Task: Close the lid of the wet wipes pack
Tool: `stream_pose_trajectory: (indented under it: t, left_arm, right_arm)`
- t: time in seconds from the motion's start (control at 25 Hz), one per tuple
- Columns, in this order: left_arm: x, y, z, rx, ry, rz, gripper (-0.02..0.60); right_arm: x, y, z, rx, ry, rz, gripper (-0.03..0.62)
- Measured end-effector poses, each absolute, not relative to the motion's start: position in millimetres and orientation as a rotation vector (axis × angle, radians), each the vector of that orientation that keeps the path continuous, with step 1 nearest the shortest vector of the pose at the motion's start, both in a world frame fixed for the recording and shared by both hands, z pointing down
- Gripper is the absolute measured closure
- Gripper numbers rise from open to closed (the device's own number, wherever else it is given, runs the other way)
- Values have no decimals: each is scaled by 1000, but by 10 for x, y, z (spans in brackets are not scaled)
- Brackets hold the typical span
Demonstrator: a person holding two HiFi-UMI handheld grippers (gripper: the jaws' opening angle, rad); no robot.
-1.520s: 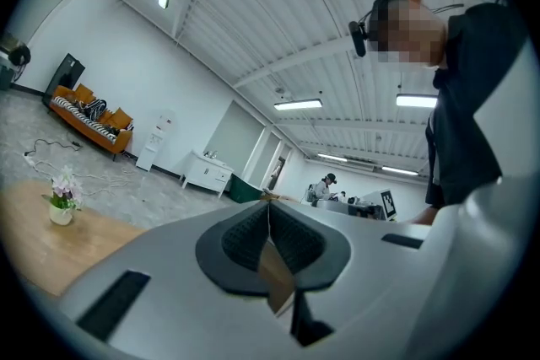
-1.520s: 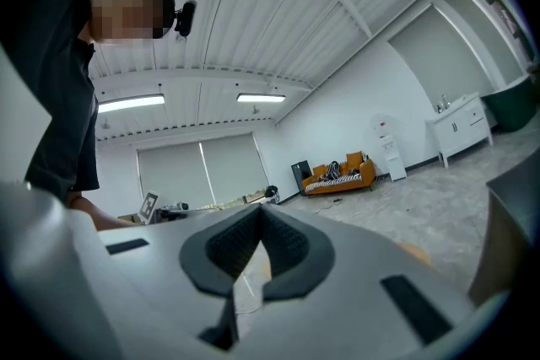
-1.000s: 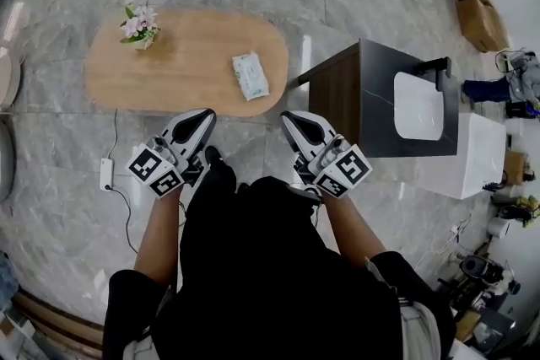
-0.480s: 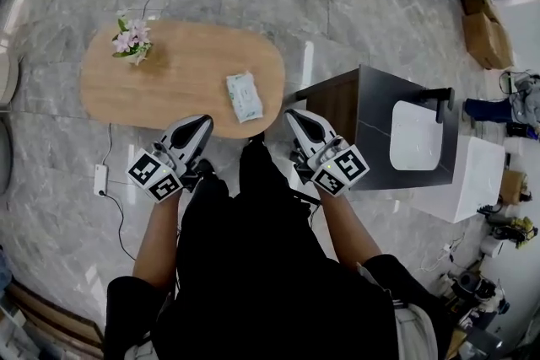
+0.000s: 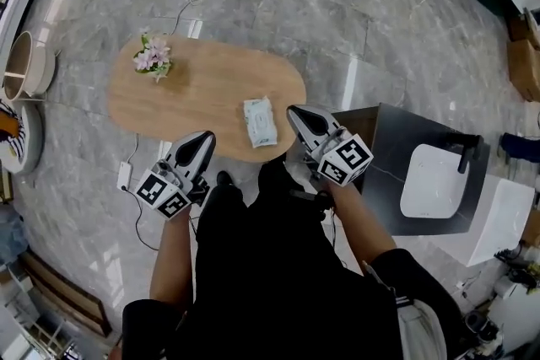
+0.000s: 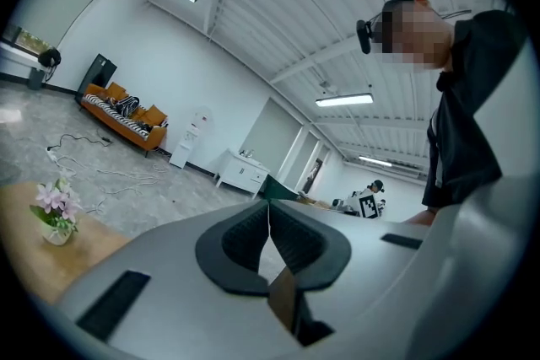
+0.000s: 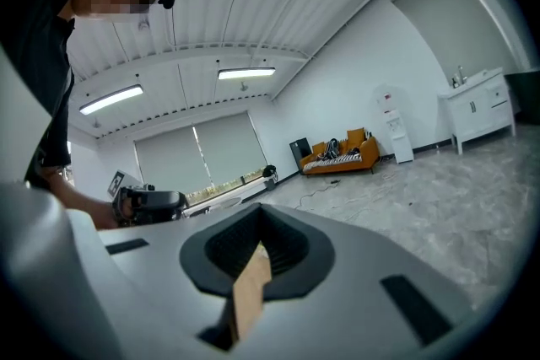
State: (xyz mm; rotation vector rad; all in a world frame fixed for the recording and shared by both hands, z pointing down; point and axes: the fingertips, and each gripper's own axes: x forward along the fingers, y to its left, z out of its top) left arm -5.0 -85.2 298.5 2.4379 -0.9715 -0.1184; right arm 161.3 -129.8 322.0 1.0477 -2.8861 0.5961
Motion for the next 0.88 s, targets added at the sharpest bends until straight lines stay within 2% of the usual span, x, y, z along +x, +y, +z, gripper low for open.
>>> stream_pose_trajectory:
  t: [0.88]
  left_arm:
    - [-220,-1425,4703,2290,-868,30,565]
  right_arm:
    - [1705,-1724,5161,985,-2630,885,583]
